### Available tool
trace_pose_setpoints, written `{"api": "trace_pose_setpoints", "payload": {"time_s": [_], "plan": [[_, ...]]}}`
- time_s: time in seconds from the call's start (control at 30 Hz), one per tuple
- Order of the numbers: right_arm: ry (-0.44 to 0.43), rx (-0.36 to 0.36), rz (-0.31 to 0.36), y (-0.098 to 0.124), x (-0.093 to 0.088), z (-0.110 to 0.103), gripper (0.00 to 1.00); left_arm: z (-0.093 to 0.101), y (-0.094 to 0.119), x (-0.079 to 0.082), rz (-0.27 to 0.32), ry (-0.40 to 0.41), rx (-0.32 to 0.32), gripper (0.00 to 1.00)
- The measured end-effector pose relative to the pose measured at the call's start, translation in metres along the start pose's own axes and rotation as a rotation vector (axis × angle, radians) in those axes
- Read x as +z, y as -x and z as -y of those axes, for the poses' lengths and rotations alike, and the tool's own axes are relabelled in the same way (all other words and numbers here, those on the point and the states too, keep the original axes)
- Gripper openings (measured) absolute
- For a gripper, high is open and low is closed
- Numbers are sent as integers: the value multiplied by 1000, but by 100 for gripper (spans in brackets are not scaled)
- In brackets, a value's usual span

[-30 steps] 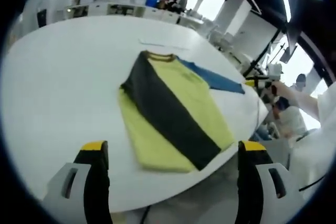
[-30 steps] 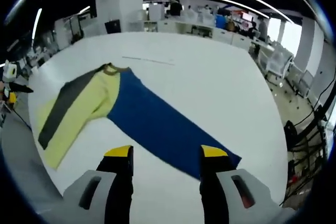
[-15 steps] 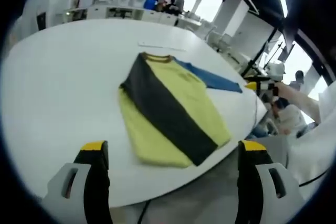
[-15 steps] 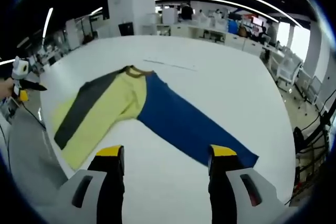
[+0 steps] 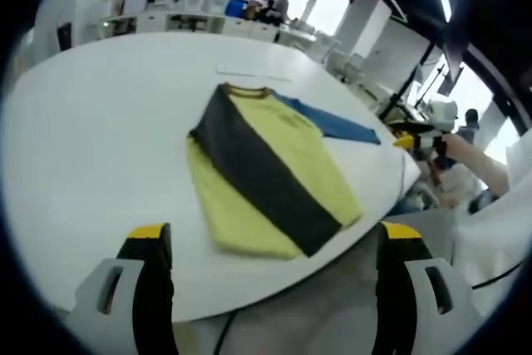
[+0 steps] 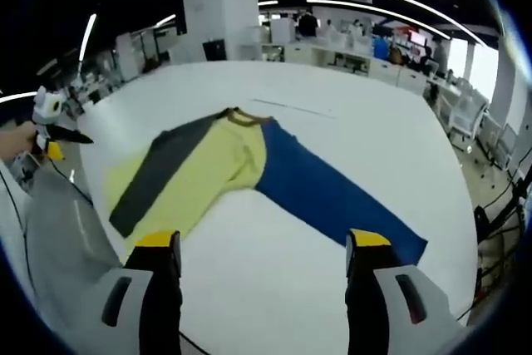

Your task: Fold the garment on the visible template until the final outline fits inside the template.

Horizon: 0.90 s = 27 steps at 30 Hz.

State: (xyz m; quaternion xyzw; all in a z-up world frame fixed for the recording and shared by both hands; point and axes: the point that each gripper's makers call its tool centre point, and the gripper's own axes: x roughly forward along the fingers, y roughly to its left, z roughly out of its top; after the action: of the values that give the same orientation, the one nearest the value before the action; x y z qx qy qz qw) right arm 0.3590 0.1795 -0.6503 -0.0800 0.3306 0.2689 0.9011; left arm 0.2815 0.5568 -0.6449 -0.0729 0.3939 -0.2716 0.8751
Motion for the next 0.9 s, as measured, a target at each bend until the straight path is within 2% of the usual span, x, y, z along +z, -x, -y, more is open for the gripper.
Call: {"api": "trace_pose_setpoints", "payload": {"time_s": [0.23, 0.4, 0.53, 0.67, 0.9], "plan": [[-13, 23, -22, 5, -16, -18, 88, 1, 2, -3, -2, -6, -3, 99], [-30, 37, -19, 9, -20, -32, 90, 2, 2, -5, -9, -16, -3, 99], [-63, 48, 16, 14, -17, -42, 90, 3, 1, -7, -16, -23, -6, 99], [-79, 45, 34, 19, -18, -49, 91, 3, 2, -10, -18, -22, -10, 99], [-112, 41, 18, 22, -34, -55, 97, 3, 7, -13, -14, -18, -12, 99]]}}
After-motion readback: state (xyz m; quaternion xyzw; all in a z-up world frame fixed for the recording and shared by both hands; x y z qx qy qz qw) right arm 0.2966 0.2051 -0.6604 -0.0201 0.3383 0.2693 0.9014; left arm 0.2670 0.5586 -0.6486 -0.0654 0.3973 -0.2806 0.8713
